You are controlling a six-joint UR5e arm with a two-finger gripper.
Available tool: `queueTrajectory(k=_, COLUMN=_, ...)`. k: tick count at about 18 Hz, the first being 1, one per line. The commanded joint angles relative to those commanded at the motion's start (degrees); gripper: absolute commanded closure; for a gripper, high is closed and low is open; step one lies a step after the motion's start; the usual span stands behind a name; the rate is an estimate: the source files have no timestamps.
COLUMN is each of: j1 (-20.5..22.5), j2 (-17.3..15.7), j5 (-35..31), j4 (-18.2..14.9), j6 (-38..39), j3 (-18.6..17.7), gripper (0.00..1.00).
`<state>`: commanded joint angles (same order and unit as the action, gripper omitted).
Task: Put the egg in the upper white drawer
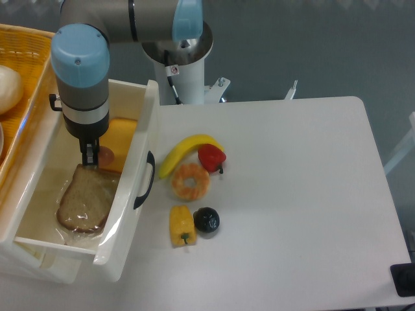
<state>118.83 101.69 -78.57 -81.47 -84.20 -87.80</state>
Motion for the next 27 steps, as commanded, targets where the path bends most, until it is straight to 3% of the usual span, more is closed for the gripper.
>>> queueTrajectory(k=27, j1=-0.9, j2=1.6, j5=0.0, j4=0.0, j6=0.4, j3=-0.1, gripper=0.72)
